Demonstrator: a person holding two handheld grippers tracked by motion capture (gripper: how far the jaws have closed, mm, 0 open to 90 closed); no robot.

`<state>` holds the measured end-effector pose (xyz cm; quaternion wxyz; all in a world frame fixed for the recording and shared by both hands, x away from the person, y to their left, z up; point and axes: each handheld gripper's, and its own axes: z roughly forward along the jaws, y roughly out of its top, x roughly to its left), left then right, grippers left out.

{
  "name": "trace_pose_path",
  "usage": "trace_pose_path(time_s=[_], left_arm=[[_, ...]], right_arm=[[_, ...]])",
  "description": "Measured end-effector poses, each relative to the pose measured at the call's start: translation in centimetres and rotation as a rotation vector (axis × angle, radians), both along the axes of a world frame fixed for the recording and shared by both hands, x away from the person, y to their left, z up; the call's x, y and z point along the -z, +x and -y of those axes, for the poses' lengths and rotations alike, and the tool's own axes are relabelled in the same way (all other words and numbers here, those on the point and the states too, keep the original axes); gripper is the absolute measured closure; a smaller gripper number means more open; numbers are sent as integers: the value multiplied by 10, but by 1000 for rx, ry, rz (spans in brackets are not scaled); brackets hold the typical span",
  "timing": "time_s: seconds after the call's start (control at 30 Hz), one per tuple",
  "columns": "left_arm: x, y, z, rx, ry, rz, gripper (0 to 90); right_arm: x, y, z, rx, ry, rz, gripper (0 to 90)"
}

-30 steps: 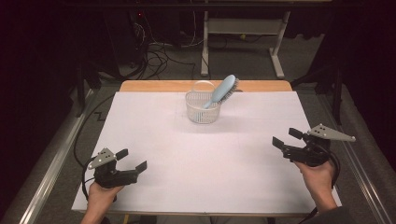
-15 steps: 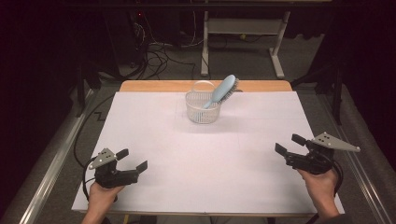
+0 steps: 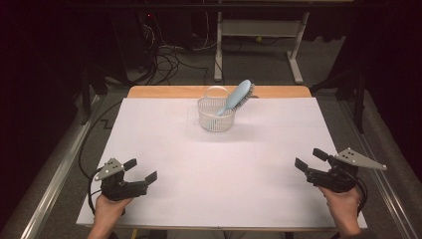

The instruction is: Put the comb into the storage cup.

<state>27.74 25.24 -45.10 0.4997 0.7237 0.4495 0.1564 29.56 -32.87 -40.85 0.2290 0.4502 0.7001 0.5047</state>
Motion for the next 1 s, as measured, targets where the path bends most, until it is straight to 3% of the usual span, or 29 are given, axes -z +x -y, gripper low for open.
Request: trace_pose_path(time_s=[1.0], left_arm=[[-1, -1, 1, 0, -5, 5, 55]], right_arm=[[24, -15, 12, 43, 2, -15, 177]])
